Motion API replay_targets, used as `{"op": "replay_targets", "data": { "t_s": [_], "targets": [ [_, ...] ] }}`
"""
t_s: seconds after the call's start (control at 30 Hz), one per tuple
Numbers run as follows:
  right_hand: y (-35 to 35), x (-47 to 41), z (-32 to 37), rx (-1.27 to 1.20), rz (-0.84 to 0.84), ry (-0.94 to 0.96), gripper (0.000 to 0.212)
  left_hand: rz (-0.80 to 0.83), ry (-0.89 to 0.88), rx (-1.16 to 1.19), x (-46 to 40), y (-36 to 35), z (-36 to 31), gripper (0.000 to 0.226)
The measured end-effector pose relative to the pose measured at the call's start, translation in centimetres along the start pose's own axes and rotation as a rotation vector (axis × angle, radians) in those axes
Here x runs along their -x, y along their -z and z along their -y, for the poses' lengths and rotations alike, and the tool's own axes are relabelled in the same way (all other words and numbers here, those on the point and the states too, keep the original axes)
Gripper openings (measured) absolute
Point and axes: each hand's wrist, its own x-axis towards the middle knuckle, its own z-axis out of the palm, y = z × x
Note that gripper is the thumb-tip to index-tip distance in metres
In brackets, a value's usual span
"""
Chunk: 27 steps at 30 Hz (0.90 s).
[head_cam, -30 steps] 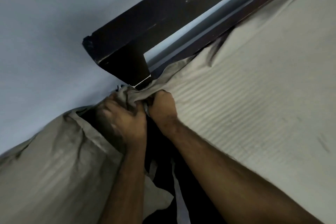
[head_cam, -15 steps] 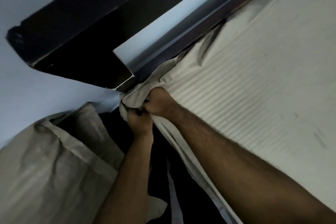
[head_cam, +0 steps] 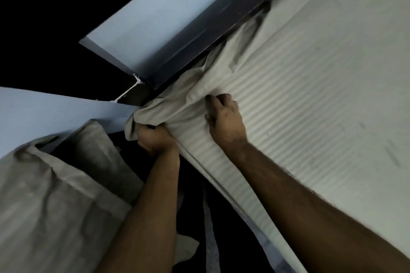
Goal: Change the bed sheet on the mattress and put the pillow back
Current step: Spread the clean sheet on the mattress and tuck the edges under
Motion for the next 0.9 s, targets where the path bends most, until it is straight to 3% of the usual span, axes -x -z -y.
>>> {"op": "replay_targets", "data": {
  "t_s": [0.1,0.2,0.3,0.4,0.5,0.6,0.67,0.73,0.8,0.9],
  "targets": [
    [-0.3,0.0,-0.5,0.066,0.060,0.034,0.071,-0.024,-0.081,-0.137,0.6,1.7,0.9,0.032],
    [-0.5,-0.3,-0.8,0.006,0.062,0.014,0.079,0.005,-0.108,-0.218,-1.1,2.2,2.0,0.030],
    [-0.4,-1.1,-0.8,-0.020,0.055,-0.039,0.077,-0.028,-0.113,-0.299,-0.8,1.7,0.8,0.039],
    [0.6,-2.5,-0.5,-0.167,0.025,-0.081,0.061,-0.022,-0.350,-0.185,2.9,2.3,-0.7,0.022],
    [2.5,-4.1,-0.3,-0.485,-0.128,-0.305,0.035,0.262,-0.626,-0.038,7.3,2.8,-2.2,0.020],
    [3.8,-6.2,0.0,-0.805,-0.300,-0.610,0.042,0.620,-0.834,-0.142,8.7,-0.2,-3.2,0.014],
    [5.0,-8.1,-0.2,-0.984,-0.332,-0.710,0.054,0.735,-0.930,-0.374,8.0,-3.2,-3.0,0.047],
    [5.7,-10.1,-0.4,-1.103,-0.252,-0.678,0.049,0.734,-0.916,-0.575,6.7,-5.2,-3.2,0.071],
    [6.0,-11.6,-0.1,-1.099,-0.101,-0.502,0.019,0.629,-0.880,-0.670,5.1,-6.1,-3.7,0.075],
    [5.8,-12.3,-0.1,-0.976,0.097,-0.277,0.059,0.413,-0.834,-0.626,3.0,-6.6,-4.9,0.089]
  ]
}}
